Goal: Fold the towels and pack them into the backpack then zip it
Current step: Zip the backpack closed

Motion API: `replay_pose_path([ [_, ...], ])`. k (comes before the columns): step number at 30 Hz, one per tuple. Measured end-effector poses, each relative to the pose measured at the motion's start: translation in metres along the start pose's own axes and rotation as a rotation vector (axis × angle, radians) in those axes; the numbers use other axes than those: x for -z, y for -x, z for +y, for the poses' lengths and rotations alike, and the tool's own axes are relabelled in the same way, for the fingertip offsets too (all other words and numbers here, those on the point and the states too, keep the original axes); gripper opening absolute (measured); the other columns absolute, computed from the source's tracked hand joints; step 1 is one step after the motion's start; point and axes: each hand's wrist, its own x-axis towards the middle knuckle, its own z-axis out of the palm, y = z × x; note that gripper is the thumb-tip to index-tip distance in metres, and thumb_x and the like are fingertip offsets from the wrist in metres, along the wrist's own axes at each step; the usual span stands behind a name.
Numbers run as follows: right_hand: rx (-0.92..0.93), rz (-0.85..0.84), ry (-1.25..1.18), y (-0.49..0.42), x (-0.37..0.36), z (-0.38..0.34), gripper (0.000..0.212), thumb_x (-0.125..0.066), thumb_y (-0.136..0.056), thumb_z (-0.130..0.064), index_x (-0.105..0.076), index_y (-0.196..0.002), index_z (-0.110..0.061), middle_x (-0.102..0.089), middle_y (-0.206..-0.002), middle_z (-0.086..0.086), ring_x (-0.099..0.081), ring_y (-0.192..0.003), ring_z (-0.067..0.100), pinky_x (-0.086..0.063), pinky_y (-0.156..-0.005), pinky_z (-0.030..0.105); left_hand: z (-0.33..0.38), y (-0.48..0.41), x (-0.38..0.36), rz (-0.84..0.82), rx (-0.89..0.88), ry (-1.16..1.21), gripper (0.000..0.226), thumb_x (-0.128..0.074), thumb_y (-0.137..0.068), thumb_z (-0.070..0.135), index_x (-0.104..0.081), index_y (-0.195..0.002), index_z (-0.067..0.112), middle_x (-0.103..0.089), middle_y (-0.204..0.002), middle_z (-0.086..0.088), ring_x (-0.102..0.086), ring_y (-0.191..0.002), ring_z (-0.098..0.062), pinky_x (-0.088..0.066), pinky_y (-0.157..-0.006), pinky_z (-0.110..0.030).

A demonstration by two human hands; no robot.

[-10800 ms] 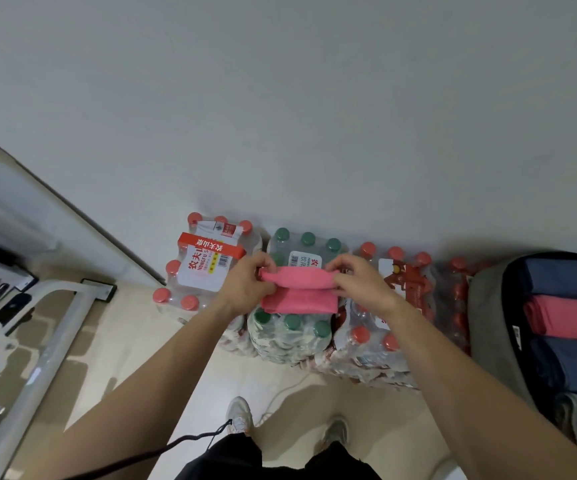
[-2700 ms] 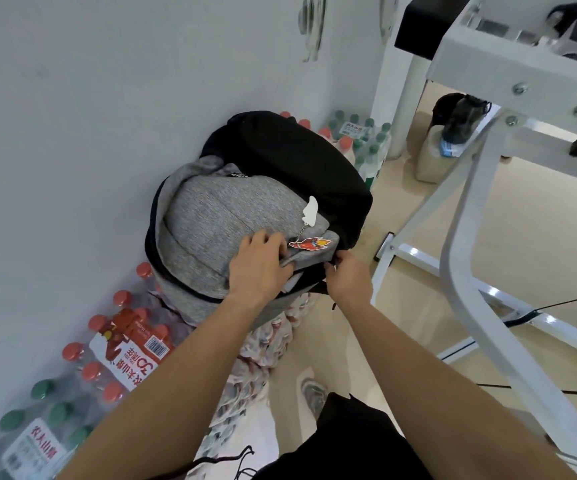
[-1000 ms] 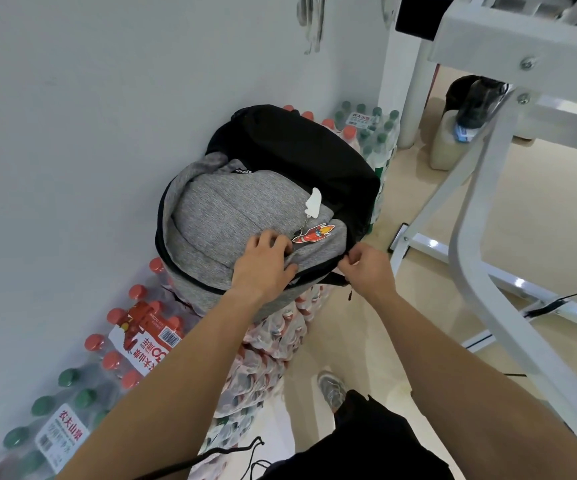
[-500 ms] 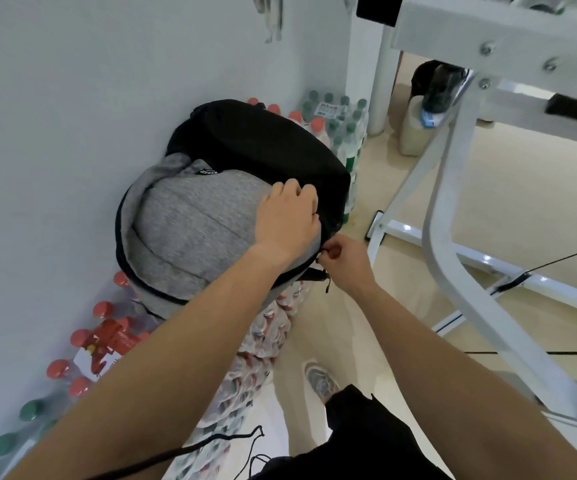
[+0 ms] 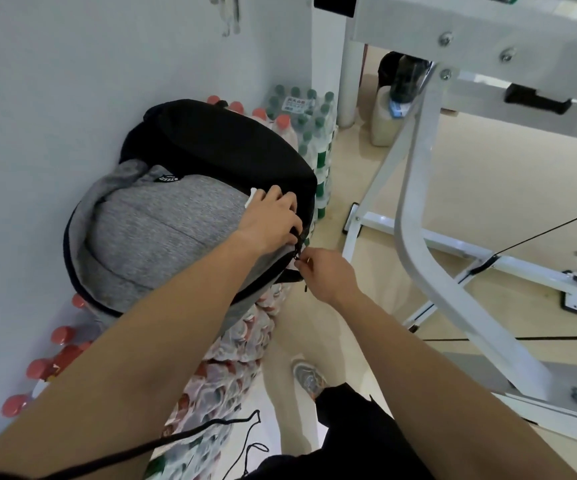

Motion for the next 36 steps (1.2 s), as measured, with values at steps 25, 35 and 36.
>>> replay_pose_path([
  [25, 0.233, -0.089, -0.085, 0.053, -0.028, -0.084, 0.031, -0.060, -0.094, -0.037, -0.062, -0.071, -0.015, -0.057, -0.062, -0.002, -0.049, -0.061, 0.016, -0.039, -0.056, 0.034, -0.018, 0.140, -0.016, 0.231, 0.219, 0.408, 0.011, -0.066, -0.087, 0.027, -0.072, -0.095, 0.031, -0.059, -0.110, 0.004, -0.048, -0.103, -0.021, -0.048, -0.084, -0.043],
  [35, 0.228, -0.026, -0.204, 0.066, -0.028, -0.095, 0.016, -0.064, -0.092, -0.029, -0.073, -0.084, -0.020, -0.051, -0.053, -0.011, -0.046, -0.053, 0.007, -0.041, -0.058, 0.033, 0.005, 0.200, -0.038, 0.330, 0.392, 0.502, 0.027, -0.057, -0.072, 0.052, -0.066, -0.091, 0.036, -0.054, -0.100, 0.009, -0.050, -0.092, -0.020, -0.049, -0.076, -0.040],
  [36, 0.244, -0.019, -0.238, 0.068, -0.027, -0.093, 0.016, -0.062, -0.093, -0.028, -0.075, -0.087, -0.020, -0.055, -0.056, -0.011, -0.049, -0.055, 0.007, -0.041, -0.058, 0.032, 0.006, 0.199, -0.038, 0.329, 0.415, 0.503, 0.024, -0.059, -0.072, 0.053, -0.067, -0.089, 0.036, -0.054, -0.099, 0.010, -0.050, -0.091, -0.019, -0.047, -0.075, -0.038],
])
